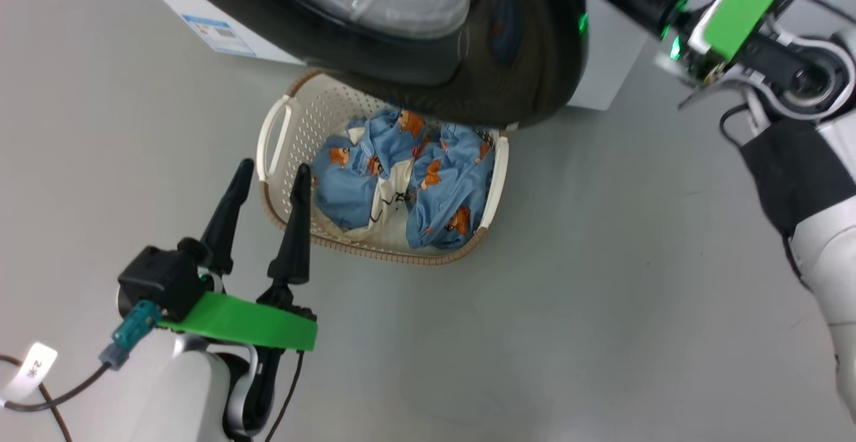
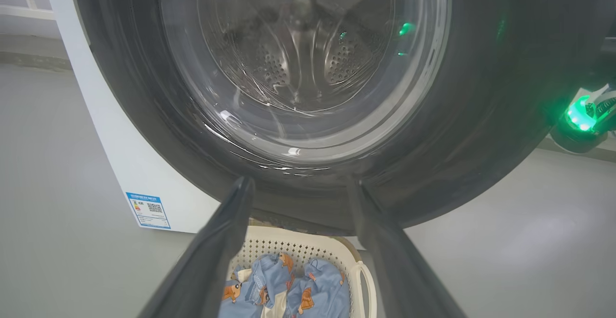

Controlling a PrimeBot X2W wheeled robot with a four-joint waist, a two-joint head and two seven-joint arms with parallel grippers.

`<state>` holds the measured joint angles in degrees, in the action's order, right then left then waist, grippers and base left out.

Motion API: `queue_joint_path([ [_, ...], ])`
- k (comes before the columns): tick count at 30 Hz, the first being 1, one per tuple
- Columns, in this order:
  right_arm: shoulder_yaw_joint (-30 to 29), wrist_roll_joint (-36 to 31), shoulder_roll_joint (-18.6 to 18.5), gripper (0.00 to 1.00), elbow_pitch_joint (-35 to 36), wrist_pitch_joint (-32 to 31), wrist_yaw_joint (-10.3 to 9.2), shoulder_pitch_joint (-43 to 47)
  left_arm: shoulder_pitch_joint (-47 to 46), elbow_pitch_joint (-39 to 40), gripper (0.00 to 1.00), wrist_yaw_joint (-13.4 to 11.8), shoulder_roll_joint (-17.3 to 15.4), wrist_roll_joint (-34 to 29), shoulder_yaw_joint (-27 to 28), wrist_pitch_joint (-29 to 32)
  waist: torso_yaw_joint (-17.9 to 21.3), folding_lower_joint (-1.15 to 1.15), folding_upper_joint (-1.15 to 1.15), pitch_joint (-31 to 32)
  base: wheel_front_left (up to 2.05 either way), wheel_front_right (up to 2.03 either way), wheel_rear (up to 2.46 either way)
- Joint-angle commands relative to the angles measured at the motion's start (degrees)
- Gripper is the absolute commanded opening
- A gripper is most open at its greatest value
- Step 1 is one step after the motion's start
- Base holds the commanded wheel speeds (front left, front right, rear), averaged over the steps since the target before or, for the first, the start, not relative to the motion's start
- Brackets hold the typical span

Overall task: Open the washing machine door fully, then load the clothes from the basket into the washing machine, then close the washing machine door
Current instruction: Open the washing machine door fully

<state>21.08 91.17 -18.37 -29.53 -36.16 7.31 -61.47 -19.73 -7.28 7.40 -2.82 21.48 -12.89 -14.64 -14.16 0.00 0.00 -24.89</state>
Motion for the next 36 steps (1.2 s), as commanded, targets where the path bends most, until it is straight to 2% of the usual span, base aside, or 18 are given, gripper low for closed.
queue_joint_path([
  [1,0.76,-0.6,1.92,0.0,2.5,-0.56,0.18,1.23,0.8,1.08,1.0,0.09,-1.59,-0.42,2.05,-0.36,0.03,0.0,0.0,1.01,0.0,0.0,0.0],
  [18,3.58,-0.04,4.62,0.0,8.86,-3.12,0.18,10.67,4.99,0.92,1.0,0.09,-1.8,-0.64,2.64,-0.36,-0.67,0.0,0.0,7.04,0.0,0.0,0.0],
  [36,7.58,-0.19,8.76,0.0,13.26,-6.15,0.18,18.26,8.83,0.84,1.0,0.09,-1.7,-0.83,3.19,-0.36,-4.04,0.0,0.0,12.1,0.0,0.0,0.0],
])
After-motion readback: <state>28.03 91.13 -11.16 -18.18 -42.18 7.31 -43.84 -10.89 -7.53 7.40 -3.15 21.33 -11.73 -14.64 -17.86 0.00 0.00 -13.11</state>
